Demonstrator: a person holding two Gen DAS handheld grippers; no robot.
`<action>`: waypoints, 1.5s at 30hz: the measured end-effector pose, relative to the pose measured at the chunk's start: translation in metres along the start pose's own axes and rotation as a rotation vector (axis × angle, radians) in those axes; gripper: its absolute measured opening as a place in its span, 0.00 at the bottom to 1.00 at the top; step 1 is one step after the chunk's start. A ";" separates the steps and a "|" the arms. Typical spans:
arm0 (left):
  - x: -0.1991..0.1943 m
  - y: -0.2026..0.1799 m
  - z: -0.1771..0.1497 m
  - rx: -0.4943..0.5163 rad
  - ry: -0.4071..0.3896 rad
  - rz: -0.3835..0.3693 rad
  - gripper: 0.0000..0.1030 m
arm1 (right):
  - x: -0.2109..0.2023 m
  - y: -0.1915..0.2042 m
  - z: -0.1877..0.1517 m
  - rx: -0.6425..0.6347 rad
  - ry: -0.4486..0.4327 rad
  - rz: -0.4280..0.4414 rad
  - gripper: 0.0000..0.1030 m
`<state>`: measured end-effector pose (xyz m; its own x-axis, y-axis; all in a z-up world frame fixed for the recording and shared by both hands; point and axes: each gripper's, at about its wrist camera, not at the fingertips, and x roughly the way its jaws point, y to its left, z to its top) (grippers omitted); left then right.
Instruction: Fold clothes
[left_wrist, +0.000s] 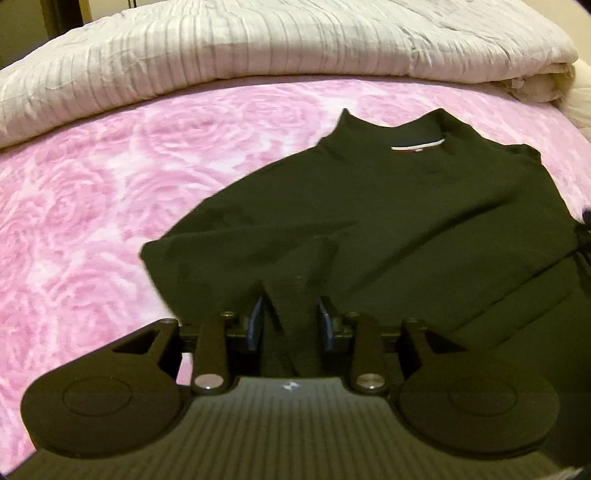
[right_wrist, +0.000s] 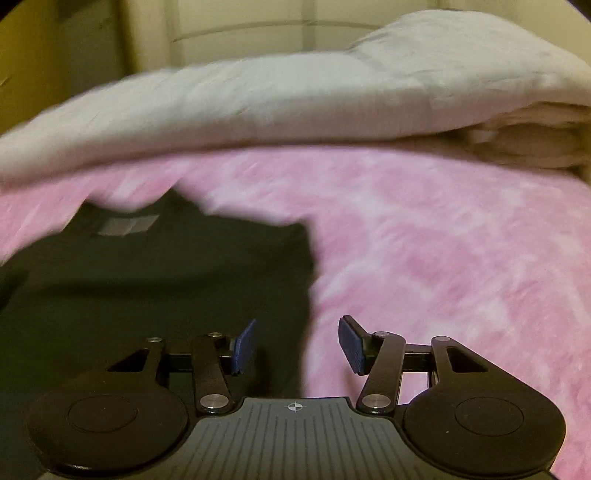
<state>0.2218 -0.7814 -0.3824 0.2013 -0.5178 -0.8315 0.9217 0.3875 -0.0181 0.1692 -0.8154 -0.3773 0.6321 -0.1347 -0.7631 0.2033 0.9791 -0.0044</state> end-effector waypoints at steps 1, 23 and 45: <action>-0.003 0.001 0.000 0.006 -0.002 0.004 0.30 | 0.000 0.006 -0.009 -0.050 0.028 0.002 0.51; -0.006 0.020 0.008 -0.036 -0.075 0.011 0.36 | -0.010 -0.043 -0.048 0.047 0.112 -0.145 0.59; -0.010 -0.013 -0.007 0.093 -0.011 0.046 0.36 | -0.012 -0.058 -0.048 0.193 0.129 -0.102 0.60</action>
